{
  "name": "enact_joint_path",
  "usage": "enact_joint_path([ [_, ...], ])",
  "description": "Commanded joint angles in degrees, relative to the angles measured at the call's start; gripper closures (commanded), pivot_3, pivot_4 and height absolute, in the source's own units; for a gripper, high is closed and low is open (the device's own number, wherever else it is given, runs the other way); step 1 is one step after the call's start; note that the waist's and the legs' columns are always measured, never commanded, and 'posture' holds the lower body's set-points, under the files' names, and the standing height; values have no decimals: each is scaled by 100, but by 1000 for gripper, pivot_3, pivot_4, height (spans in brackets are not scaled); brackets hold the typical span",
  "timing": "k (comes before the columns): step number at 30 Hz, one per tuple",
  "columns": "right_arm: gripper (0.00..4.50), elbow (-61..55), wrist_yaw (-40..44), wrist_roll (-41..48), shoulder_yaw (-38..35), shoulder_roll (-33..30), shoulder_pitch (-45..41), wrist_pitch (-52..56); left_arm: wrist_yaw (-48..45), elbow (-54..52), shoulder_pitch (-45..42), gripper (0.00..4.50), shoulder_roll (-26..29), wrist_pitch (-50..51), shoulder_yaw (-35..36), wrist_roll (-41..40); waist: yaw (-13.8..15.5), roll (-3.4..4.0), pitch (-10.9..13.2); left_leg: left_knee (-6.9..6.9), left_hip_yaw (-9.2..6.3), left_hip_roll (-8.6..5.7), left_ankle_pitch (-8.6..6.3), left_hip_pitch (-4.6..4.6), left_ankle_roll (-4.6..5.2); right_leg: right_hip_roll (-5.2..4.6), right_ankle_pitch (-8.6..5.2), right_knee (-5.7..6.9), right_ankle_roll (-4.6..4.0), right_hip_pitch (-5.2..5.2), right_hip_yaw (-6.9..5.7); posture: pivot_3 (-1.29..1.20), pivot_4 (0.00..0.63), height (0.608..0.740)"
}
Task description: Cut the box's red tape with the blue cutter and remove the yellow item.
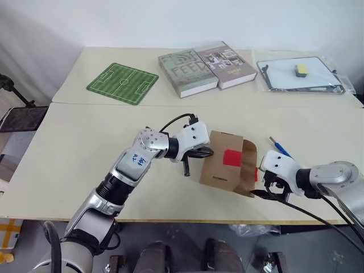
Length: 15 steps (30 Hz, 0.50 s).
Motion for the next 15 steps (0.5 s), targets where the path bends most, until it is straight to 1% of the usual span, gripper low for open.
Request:
enact_joint_path([
  [1, 29, 60, 71, -223, -25, -188, 229, -61, 32, 29, 208, 4500, 65, 252, -120, 133, 0, -6, -3, 0, -1, 0, 0, 1, 0, 0, 0, -1, 0, 1, 0, 0, 150, 740],
  [10, 29, -27, 115, -375, -201, -272, 759, -226, 165, -153, 312, 4500, 54, 437, 65, 42, 13, -13, -8, 0, -2, 1, 0, 5, 0, 0, 0, 0, 0, 5, 0, 0, 150, 740],
  [15, 29, 0, 169, -225, -458, -163, 756, -139, 181, -206, 377, 4500, 46, 469, 81, 40, 27, -19, -11, 0, -4, 1, 0, 15, 0, -1, 0, -2, 0, 15, -1, 0, 150, 740],
])
